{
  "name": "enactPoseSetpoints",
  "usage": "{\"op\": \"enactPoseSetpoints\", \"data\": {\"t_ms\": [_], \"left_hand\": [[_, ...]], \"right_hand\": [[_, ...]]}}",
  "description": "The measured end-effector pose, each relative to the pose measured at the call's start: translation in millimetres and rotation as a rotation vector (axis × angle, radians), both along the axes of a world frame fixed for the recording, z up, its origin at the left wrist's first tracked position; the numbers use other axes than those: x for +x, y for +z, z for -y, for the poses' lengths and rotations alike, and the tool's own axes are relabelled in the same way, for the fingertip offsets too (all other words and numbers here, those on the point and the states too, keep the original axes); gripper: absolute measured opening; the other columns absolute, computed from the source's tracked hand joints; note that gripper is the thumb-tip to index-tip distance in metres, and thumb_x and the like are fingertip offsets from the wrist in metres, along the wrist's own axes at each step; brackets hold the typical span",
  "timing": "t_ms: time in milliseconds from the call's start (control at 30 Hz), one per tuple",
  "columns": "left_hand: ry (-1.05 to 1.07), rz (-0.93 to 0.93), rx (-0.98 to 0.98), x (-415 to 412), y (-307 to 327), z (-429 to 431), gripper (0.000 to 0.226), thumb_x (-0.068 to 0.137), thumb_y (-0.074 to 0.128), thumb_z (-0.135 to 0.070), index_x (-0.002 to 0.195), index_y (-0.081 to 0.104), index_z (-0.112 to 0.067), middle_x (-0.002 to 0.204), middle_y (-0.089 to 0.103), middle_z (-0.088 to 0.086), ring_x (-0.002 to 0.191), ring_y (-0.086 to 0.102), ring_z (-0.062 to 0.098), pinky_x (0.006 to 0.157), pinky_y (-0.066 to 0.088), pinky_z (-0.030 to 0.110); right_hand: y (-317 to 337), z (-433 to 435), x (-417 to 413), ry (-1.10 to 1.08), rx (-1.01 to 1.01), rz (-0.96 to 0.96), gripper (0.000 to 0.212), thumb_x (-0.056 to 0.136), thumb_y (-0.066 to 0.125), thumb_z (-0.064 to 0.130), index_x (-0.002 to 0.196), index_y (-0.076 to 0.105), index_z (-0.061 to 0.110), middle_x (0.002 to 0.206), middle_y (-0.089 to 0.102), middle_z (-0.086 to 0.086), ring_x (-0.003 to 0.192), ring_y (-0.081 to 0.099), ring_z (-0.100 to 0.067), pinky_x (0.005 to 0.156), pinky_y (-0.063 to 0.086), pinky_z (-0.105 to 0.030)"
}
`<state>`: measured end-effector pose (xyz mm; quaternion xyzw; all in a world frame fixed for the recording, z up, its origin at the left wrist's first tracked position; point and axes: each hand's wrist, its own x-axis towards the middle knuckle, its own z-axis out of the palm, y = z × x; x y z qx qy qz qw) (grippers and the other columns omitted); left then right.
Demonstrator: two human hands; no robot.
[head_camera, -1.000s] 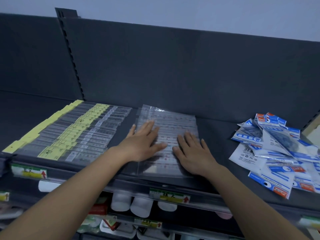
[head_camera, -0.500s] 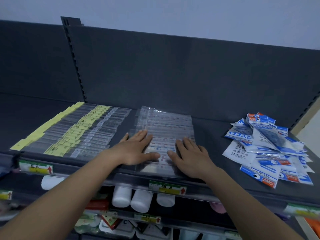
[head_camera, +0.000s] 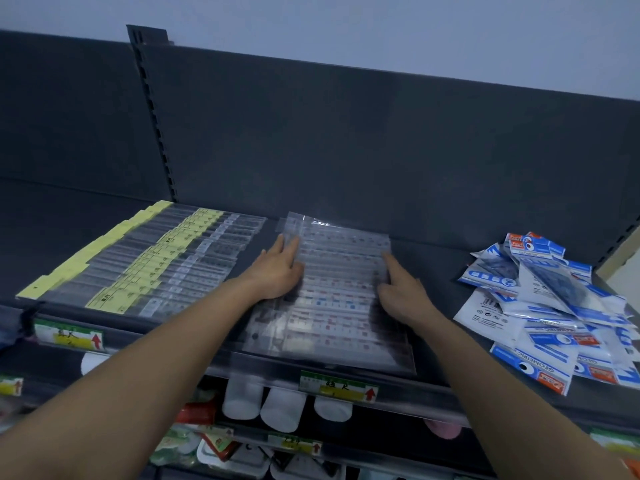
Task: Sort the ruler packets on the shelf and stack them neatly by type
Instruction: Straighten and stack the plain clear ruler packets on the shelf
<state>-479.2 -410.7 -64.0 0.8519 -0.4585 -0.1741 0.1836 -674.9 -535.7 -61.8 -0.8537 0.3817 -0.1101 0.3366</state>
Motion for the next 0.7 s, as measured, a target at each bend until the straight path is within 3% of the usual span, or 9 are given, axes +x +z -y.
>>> {"op": "enactPoseSetpoints", "data": {"t_ms": [100, 200, 333, 433, 567, 700], "left_hand": [[0.076, -0.083, -0.105, 1.3, 2.2, 0.5, 0.063, 0.101, 0.03, -0.03, 0.155, -0.001, -0.022, 0.16, -0.017, 0.006, 0.149, -0.003, 0.02, 0.117, 0.01, 0.032], [0.04, -0.146, -0.133, -3.8, 5.2, 4.3, 0.062, 0.101, 0.03, -0.026, 0.155, 0.001, -0.024, 0.16, -0.016, 0.002, 0.149, -0.003, 0.015, 0.115, 0.011, 0.029], [0.101, -0.084, -0.151, 2.2, 6.2, 8.7, 0.058, 0.101, 0.029, -0.027, 0.154, 0.007, -0.022, 0.162, -0.007, 0.008, 0.149, -0.001, 0.022, 0.119, 0.009, 0.034], [0.091, -0.046, -0.102, 11.9, 7.2, 14.6, 0.058, 0.101, 0.028, -0.028, 0.155, 0.008, -0.019, 0.161, -0.007, 0.011, 0.149, -0.004, 0.024, 0.119, 0.008, 0.036], [0.085, -0.05, -0.055, 21.6, 7.5, 28.0, 0.062, 0.1, 0.029, -0.029, 0.155, 0.002, -0.021, 0.161, -0.01, 0.011, 0.149, -0.003, 0.029, 0.12, 0.008, 0.04], [0.095, -0.046, 0.001, 28.5, 6.4, 39.1, 0.063, 0.1, 0.027, -0.029, 0.155, -0.001, -0.019, 0.161, -0.008, 0.012, 0.148, 0.001, 0.031, 0.12, 0.005, 0.04]], "right_hand": [[-0.9, -2.1, 0.9, -0.015, -0.013, 0.128, 0.064, 0.086, 0.04, 0.008, 0.149, 0.031, 0.017, 0.151, 0.034, 0.0, 0.146, 0.022, -0.022, 0.12, 0.012, -0.046], [-3.6, -1.3, 1.3, -0.014, -0.041, 0.102, 0.058, 0.093, 0.04, 0.01, 0.15, 0.032, 0.016, 0.152, 0.037, -0.003, 0.141, 0.032, -0.022, 0.116, 0.023, -0.036], [-5.5, 12.6, 3.7, -0.089, -0.106, 0.122, 0.052, 0.091, 0.038, 0.009, 0.142, 0.042, 0.016, 0.142, 0.049, -0.004, 0.125, 0.049, -0.023, 0.106, 0.037, -0.037], [-3.1, 26.3, 11.3, -0.077, -0.048, 0.064, 0.05, 0.093, 0.034, 0.011, 0.142, 0.04, 0.017, 0.145, 0.044, -0.004, 0.132, 0.04, -0.023, 0.113, 0.028, -0.044], [-0.6, 40.2, 24.0, -0.046, -0.018, -0.03, 0.062, 0.096, 0.027, 0.016, 0.155, 0.01, 0.025, 0.161, 0.015, 0.003, 0.149, 0.01, -0.018, 0.12, 0.001, -0.044], [-0.9, 48.0, 34.7, -0.049, 0.002, -0.094, 0.062, 0.099, 0.024, 0.018, 0.156, -0.001, 0.02, 0.163, 0.005, 0.0, 0.15, 0.002, -0.018, 0.12, -0.005, -0.043]]}}
